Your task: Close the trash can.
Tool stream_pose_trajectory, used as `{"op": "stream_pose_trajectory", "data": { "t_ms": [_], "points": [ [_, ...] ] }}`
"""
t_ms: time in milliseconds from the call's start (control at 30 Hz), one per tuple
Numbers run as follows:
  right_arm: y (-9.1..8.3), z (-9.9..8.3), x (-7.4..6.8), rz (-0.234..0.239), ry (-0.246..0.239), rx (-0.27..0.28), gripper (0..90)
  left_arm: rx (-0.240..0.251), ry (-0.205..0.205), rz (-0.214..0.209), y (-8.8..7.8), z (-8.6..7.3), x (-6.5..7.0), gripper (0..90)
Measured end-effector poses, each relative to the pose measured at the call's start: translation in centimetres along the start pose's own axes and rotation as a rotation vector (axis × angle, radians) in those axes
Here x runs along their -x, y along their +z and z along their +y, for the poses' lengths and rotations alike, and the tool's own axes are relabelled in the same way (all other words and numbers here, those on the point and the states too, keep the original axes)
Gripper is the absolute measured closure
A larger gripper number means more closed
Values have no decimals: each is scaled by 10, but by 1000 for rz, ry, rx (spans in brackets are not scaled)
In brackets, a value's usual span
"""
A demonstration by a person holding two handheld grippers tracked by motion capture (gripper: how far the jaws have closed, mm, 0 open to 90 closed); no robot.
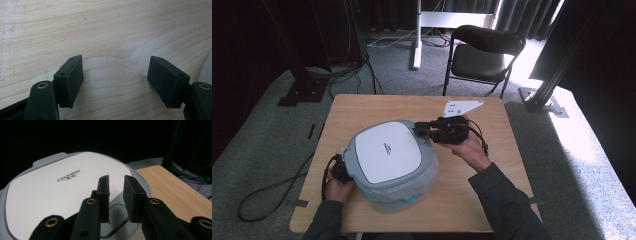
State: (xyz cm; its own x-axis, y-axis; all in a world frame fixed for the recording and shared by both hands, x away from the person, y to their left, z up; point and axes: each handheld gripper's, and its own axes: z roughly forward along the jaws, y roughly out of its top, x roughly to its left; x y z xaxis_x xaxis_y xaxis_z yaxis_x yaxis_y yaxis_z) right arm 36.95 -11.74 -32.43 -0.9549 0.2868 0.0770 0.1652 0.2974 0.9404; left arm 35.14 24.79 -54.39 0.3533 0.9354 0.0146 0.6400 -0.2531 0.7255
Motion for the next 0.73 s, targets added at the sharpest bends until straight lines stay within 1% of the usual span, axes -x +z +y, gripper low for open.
{"op": "stream_pose_trajectory", "data": {
  "t_ms": [167, 300, 367, 400, 433, 500, 533, 567, 600, 700, 733],
  "points": [
    [-5, -5, 6, -33, 17, 13, 704, -1, 0, 0, 0, 0, 0, 288],
    [-10, -8, 9, -52, 30, 25, 702, 0, 0, 0, 0, 0, 0, 288],
    [-13, -10, 11, -77, 30, 22, 695, 0, -1, 0, 0, 0, 0, 288],
    [-13, -10, 11, -77, 30, 22, 695, 0, -1, 0, 0, 0, 0, 288],
    [-14, -12, 12, -97, 35, 18, 695, 0, 0, 0, 0, 0, 0, 288],
    [-16, -16, 14, -119, 41, 29, 698, 0, 0, 0, 0, 0, 0, 288],
    [-18, -17, 15, -127, 43, 31, 704, 0, 0, 0, 0, 0, 0, 289],
    [-19, -19, 17, -120, 53, 36, 705, 0, 0, 0, 0, 0, 0, 288],
    [-20, -22, 18, -123, 60, 36, 705, 0, 0, 0, 0, 0, 0, 288],
    [-25, -31, 24, -164, 80, 33, 693, 0, 0, 0, 0, 0, 0, 288],
    [-25, -31, 24, -164, 80, 33, 693, 0, 0, 0, 0, 0, 0, 289]
  ]
}}
